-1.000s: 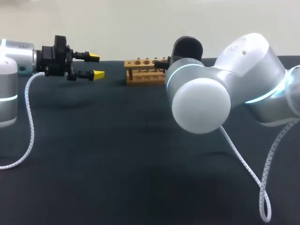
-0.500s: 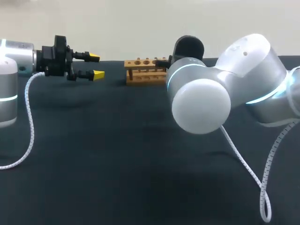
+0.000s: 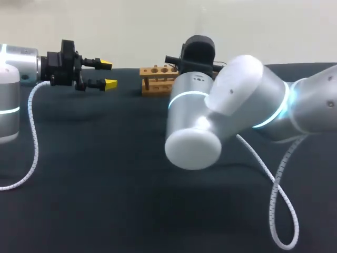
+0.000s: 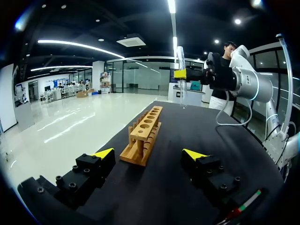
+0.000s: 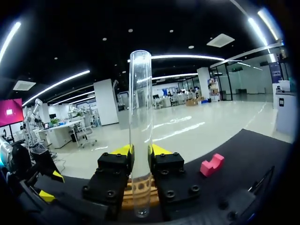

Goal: Grasp the test tube, adjust it, and insert it.

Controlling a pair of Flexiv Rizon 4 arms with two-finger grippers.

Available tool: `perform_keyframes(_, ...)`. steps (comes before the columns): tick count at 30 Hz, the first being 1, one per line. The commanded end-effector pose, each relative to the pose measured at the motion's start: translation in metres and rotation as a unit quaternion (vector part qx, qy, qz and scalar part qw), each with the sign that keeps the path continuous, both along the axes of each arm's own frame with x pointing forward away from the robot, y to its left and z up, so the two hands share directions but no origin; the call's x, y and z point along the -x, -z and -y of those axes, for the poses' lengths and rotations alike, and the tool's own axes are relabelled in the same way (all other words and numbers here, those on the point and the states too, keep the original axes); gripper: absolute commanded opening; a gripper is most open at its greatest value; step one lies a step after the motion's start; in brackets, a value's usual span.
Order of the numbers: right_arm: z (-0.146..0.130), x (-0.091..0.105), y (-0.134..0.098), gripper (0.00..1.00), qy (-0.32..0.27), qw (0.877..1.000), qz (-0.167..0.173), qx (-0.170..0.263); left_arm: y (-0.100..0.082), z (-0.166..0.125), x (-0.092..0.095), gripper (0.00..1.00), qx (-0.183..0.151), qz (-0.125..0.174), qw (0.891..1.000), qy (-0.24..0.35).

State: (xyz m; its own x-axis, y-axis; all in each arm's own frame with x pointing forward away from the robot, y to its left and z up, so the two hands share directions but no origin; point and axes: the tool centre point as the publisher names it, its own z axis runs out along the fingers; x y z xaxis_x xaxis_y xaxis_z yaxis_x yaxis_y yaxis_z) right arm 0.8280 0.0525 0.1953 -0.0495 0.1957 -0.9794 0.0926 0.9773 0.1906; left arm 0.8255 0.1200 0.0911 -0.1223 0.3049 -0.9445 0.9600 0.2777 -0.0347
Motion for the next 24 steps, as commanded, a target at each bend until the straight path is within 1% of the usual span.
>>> perform_keyframes(1, -0.004, -0.015, 0.001, 0.00, 0.007, 1.000, 0.025, 0.003, 0.001, -0.001, 0.002, 1.00, 0.001, 0.003, 1.000, -0.002)
perform_keyframes(11, -0.001, -0.033, -0.006, 0.00, 0.026, 0.998, 0.060, 0.020, 0.001, -0.001, 0.002, 1.00, 0.001, 0.003, 1.000, -0.002)
perform_keyframes(24, 0.003, -0.052, 0.001, 0.00, 0.032, 0.996, 0.076, 0.031, 0.001, -0.001, 0.002, 1.00, 0.001, 0.003, 1.000, -0.002)
